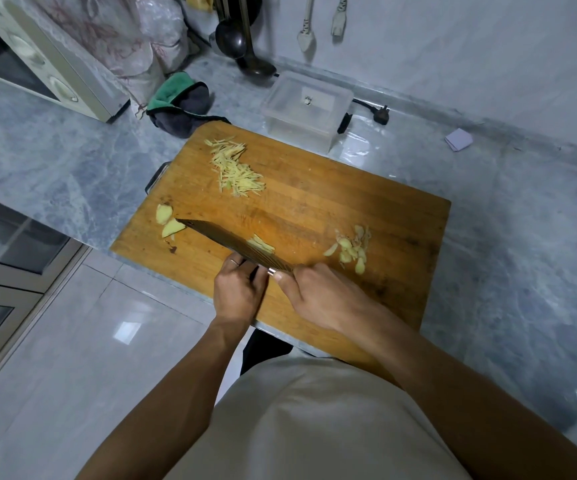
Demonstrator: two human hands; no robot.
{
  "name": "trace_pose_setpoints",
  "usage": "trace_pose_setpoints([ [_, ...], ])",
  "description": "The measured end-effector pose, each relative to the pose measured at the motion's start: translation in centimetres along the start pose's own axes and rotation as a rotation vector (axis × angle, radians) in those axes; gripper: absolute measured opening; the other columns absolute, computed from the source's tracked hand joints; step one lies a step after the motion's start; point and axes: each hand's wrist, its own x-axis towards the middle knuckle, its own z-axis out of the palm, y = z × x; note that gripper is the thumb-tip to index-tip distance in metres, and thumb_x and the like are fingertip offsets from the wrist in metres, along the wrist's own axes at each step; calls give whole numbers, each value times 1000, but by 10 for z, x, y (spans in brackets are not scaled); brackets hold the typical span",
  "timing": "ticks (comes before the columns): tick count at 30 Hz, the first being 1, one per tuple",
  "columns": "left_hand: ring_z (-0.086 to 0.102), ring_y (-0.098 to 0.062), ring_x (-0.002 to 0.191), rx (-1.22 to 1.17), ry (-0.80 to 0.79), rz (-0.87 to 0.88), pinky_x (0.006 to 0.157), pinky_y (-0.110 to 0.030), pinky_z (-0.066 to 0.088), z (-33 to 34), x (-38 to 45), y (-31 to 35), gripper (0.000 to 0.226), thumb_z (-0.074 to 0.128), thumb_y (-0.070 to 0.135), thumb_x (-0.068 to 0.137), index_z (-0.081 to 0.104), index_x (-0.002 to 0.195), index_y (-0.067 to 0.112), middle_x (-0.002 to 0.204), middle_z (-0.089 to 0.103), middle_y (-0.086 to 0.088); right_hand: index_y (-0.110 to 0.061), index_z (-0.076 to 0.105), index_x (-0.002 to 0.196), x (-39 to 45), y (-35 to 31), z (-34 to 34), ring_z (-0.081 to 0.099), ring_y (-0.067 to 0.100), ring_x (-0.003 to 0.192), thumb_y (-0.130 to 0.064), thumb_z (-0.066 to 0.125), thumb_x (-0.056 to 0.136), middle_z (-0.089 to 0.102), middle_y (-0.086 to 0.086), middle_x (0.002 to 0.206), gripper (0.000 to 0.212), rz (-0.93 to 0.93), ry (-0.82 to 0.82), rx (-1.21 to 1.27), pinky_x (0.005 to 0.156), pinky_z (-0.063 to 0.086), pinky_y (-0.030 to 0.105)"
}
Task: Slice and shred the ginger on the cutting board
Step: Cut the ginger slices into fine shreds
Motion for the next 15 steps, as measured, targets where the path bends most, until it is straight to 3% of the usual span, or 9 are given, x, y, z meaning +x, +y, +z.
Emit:
trace_pose_setpoints([
  [4, 64, -37, 59, 6, -12, 0, 52, -27, 47, 0, 0, 2, 14, 62, 7, 74, 70, 68, -3, 76, 66, -21, -10, 59, 88, -3, -1, -2, 51, 28, 62, -53, 25, 107, 51, 6, 71, 58, -5, -6, -12, 55, 37, 33],
  [7, 65, -36, 61, 10, -5, 23, 53, -27, 48, 0, -1, 0, 28, 53, 17, 81, 70, 69, -2, 79, 67, -21, -13, 56, 88, -3, -1, -3, 49, 28, 65, -53, 25, 107, 48, 6, 74, 54, 4, -21, -12, 59, 38, 33],
  [15, 61, -35, 59, 25, 1, 49, 51, -23, 39, -1, 0, 1, 32, 49, 20, 82, 67, 66, -2, 76, 64, -19, -7, 61, 98, 4, -6, -4, 62, 36, 83, -51, 24, 108, 60, 16, 91, 58, 24, -25, 46, 65, 48, 38],
])
